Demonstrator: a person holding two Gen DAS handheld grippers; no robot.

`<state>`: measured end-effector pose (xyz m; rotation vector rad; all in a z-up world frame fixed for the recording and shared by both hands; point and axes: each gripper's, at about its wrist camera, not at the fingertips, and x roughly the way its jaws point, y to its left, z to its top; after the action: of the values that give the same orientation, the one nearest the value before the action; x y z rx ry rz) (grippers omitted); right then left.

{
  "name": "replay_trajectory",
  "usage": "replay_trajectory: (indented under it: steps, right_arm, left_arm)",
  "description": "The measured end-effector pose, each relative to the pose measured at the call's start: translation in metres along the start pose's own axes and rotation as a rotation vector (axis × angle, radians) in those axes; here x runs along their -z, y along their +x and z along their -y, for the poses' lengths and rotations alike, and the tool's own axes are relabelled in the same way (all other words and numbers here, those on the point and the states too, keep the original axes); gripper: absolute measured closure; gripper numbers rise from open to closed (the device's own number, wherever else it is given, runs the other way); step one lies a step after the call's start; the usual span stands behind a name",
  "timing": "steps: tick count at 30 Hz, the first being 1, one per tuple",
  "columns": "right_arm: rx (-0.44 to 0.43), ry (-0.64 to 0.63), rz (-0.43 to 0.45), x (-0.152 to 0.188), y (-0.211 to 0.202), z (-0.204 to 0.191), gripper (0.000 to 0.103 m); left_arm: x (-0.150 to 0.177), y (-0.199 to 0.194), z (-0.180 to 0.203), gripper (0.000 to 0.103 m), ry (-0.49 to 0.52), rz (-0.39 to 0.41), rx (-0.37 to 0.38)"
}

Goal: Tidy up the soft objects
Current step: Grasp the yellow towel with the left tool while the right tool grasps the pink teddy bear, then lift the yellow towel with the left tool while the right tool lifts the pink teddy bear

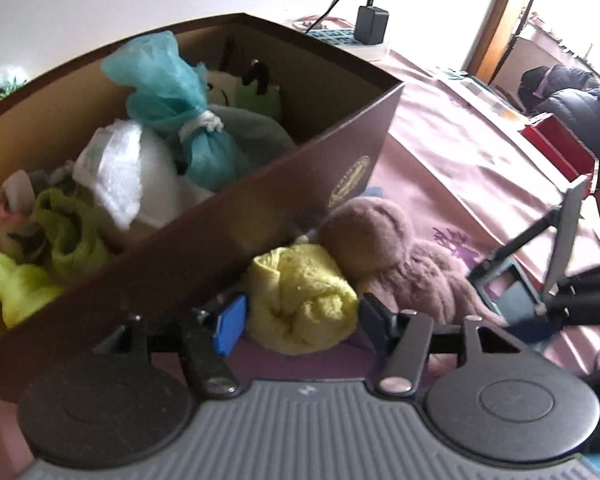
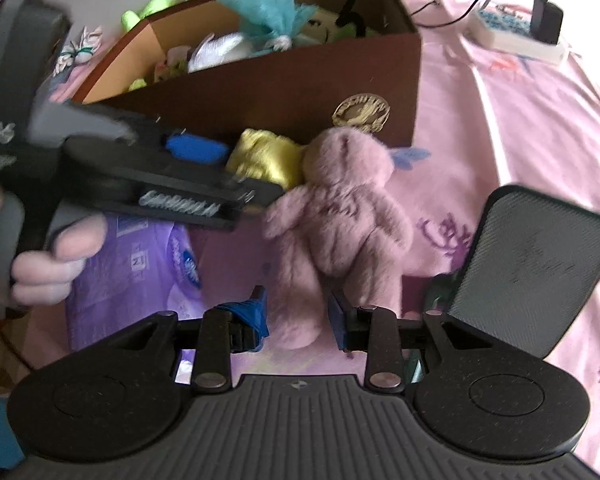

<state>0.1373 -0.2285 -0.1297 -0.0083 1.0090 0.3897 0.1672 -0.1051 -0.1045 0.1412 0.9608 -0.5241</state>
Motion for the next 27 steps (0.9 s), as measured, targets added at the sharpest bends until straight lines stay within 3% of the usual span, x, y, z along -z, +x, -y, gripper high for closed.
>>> replay_trajectory:
  steps: [3, 8, 16, 17, 21, 27]
  right_arm:
    - [-0.007, -0.001, -0.015, 0.001, 0.008, -0.004, 0.087]
    - [0.011, 0.022, -0.022, -0.005, 0.021, -0.006, 0.087]
    - [0.03, 0.083, -0.009, -0.019, 0.043, -0.007, 0.087]
    - [0.027, 0.089, -0.001, -0.02, 0.044, -0.006, 0.088]
    - [0.004, 0.106, 0.017, -0.016, 0.042, -0.002, 0.096]
    - [-0.019, 0.069, 0.092, -0.007, 0.013, -0.004, 0.098]
  left_arm:
    - [-0.005, 0.009, 0.0, 0.044, -0.017, -0.019, -0.024]
    - [-0.002, 0.005, -0.002, 0.06, -0.01, 0.007, -0.043]
    - [0.008, -0.017, 0.001, 0.076, -0.008, 0.04, -0.093]
    - [0.01, -0.021, 0.001, 0.086, -0.01, 0.045, -0.09]
    - [0.013, -0.034, 0.003, 0.086, -0.017, 0.065, -0.092]
    - [0.018, -0.052, 0.003, 0.086, -0.036, 0.101, -0.101]
